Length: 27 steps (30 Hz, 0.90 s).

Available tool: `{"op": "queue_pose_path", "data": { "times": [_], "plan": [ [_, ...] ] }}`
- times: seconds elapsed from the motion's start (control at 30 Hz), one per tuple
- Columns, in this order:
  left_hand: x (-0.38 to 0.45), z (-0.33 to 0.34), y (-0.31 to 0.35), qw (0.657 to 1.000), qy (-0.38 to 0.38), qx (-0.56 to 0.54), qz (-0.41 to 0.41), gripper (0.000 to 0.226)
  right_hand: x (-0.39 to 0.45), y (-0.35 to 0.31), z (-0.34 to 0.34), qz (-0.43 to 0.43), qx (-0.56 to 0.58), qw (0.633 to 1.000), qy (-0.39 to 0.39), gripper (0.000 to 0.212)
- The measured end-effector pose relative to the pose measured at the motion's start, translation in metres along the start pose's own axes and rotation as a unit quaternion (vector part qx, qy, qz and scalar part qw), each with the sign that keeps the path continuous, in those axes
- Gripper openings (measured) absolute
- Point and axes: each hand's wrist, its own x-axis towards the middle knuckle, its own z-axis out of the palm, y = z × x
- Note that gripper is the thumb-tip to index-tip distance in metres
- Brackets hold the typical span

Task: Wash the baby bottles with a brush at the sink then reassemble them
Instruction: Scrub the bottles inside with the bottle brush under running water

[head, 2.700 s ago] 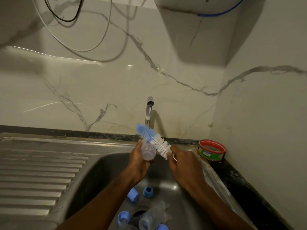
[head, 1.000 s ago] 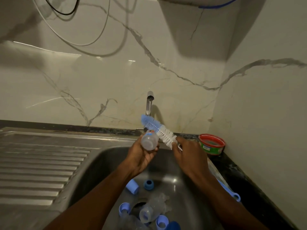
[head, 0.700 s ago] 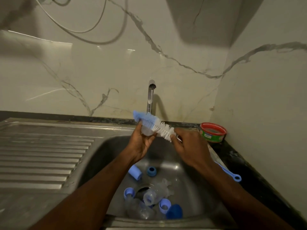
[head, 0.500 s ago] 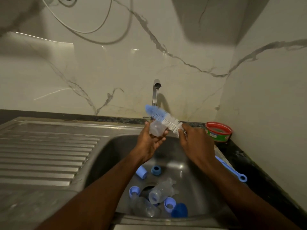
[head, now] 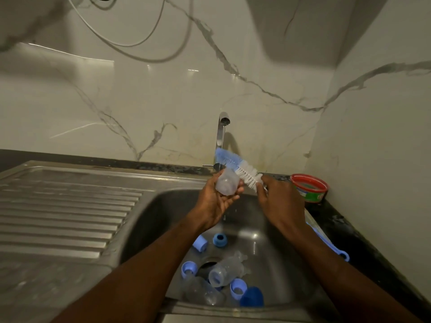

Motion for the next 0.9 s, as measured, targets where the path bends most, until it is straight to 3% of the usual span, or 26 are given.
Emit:
{"op": "queue_pose_path", "data": {
  "times": [0.1, 0.2, 0.37, 0.5, 0.6, 0.7, 0.8, 0.9],
  "plan": [
    [0.005, -0.007, -0.002, 0.999, 0.032, 0.008, 0.017, 0.046, -0.01, -0.001, 0.0, -0.048, 0.044, 0.997, -0.036, 0.029],
    [0.006, -0.015, 0.002, 0.999, 0.002, -0.032, 0.031, 0.047, -0.015, -0.001, -0.002, -0.076, 0.036, 0.996, -0.041, 0.029],
    [0.001, -0.007, 0.002, 0.999, -0.043, -0.024, 0.023, 0.051, -0.002, 0.006, 0.001, 0.0, 0.002, 1.0, 0.008, 0.03],
    [0.006, -0.005, -0.001, 0.997, -0.029, -0.03, 0.058, 0.045, -0.008, 0.006, 0.002, -0.049, 0.037, 0.998, -0.006, 0.026],
    [0.006, -0.009, -0.003, 0.995, -0.004, 0.058, 0.085, 0.048, -0.014, 0.004, 0.001, -0.071, 0.03, 0.997, -0.005, 0.025],
    [0.002, -0.008, -0.009, 0.99, -0.02, 0.126, 0.063, 0.046, -0.007, 0.004, 0.003, -0.03, 0.006, 0.999, 0.014, 0.028],
    [0.004, -0.006, -0.011, 0.993, -0.029, 0.104, 0.05, 0.04, -0.001, 0.007, 0.003, 0.019, -0.029, 0.999, 0.024, 0.032],
    [0.004, -0.01, -0.007, 0.995, -0.063, 0.067, 0.031, 0.04, -0.006, 0.009, 0.0, -0.009, -0.003, 1.0, -0.001, 0.031]
  ]
}}
